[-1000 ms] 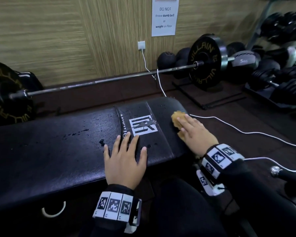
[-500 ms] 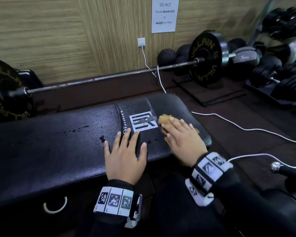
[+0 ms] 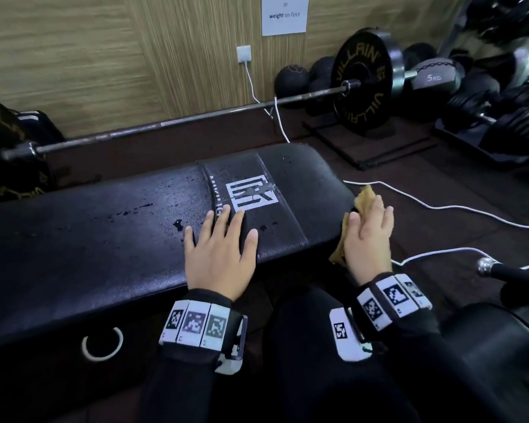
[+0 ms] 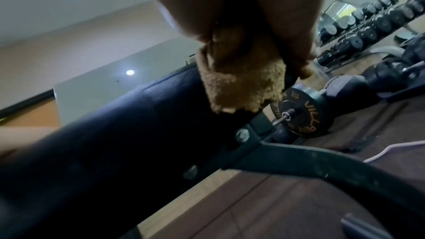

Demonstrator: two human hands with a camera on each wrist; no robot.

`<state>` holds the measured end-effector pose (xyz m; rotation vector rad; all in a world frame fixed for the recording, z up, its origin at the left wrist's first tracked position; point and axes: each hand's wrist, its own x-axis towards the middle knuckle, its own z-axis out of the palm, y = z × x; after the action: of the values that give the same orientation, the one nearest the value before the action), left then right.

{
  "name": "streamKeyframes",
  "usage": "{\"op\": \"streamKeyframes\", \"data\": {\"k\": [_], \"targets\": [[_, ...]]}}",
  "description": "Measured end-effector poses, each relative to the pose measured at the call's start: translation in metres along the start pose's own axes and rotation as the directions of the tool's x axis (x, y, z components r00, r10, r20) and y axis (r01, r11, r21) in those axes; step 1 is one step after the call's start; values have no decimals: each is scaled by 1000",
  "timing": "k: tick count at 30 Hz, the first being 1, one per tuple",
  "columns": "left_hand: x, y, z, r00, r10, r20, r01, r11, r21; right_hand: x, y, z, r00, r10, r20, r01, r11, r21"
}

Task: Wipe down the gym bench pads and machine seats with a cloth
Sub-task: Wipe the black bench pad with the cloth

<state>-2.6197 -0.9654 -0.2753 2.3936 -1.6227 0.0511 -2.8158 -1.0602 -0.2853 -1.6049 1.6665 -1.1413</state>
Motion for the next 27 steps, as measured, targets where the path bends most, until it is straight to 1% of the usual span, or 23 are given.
{"op": "streamKeyframes", "data": {"k": [4,6,8,11,13,16,17,19,20,21,24,27], "targets": [[3,-10,-3,994,72,86,-72,997,-5,-42,-14,31,993,61,-100,-52,995,87],[4,-16,-5,988,105,116,-105,994,-10,-69,-28,53,989,66,-133,-51,992,117],[6,-20,-7,986,122,116,-122,993,-10,-93,-38,70,994,31,-103,-13,986,167],[4,-20,-6,990,115,79,-117,993,15,-113,-41,81,999,-46,11,42,971,235],[3,-19,-4,992,109,63,-111,994,24,-106,-34,74,997,-68,39,58,975,214],[3,-17,-3,994,103,47,-105,994,41,-69,-20,46,998,-30,-46,35,995,96],[2,-15,-2,994,100,38,-102,994,50,-53,-17,34,998,26,-54,-21,994,105],[1,-12,-1,995,94,20,-95,994,62,-29,-15,14,983,180,-44,-172,975,140],[1,-11,-1,996,90,12,-91,994,63,-23,-15,9,974,225,-30,-219,966,138],[1,-11,-1,996,87,5,-87,994,63,-24,-18,8,972,236,-21,-231,965,124],[2,-11,0,997,80,2,-80,995,62,-47,-29,19,983,182,3,-181,980,80],[3,-10,1,996,85,-1,-84,994,64,-66,-32,29,991,115,73,-121,990,76]]}}
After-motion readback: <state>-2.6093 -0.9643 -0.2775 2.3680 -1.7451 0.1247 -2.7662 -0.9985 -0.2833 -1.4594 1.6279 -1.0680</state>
